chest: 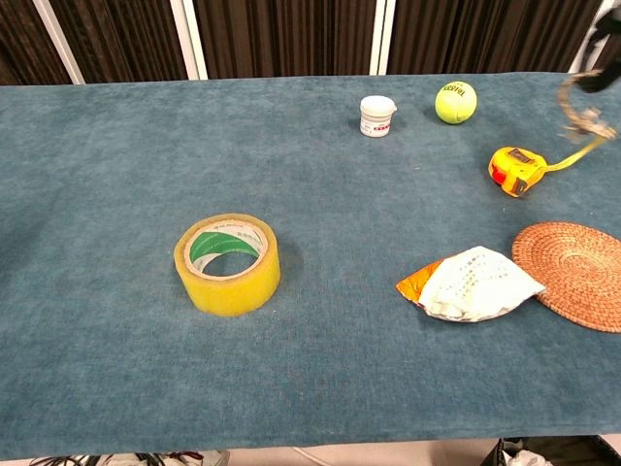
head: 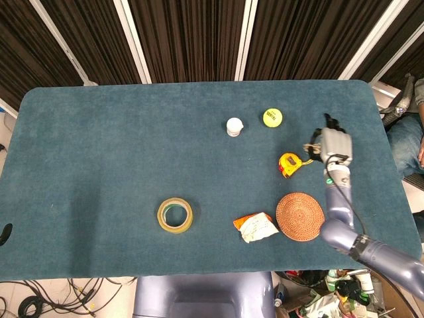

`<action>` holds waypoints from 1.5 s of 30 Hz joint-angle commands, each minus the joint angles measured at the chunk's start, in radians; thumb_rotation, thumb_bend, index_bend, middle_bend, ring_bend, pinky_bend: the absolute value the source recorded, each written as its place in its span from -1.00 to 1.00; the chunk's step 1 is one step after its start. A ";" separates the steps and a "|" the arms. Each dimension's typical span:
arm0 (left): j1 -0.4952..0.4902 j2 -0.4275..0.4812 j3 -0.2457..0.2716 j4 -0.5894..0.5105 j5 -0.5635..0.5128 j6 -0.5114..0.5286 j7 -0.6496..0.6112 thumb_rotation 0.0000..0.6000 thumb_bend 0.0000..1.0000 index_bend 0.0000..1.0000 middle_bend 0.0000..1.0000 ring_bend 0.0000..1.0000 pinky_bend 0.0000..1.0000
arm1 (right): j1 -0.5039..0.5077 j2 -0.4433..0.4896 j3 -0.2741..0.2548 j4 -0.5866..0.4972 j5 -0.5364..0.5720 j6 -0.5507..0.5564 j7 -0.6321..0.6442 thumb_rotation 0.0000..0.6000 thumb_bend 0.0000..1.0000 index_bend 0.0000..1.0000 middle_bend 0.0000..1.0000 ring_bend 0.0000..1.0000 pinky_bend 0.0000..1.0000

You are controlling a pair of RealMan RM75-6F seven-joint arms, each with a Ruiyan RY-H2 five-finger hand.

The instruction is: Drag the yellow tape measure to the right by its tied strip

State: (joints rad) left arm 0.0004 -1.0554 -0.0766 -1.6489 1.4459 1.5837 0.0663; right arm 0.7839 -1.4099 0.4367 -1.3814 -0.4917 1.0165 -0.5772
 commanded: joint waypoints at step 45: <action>0.003 0.027 0.023 -0.059 0.009 -0.033 -0.061 1.00 -0.39 -0.85 -1.00 -1.00 -1.00 | -0.745 0.337 -0.517 -0.369 -1.072 0.700 0.396 1.00 -0.69 -1.00 -1.00 -0.94 -0.66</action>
State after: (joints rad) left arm 0.0041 -1.0316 -0.0556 -1.7049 1.4563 1.5551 0.0067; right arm 0.0455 -1.0688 -0.0832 -1.7559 -1.5574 1.7092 -0.1835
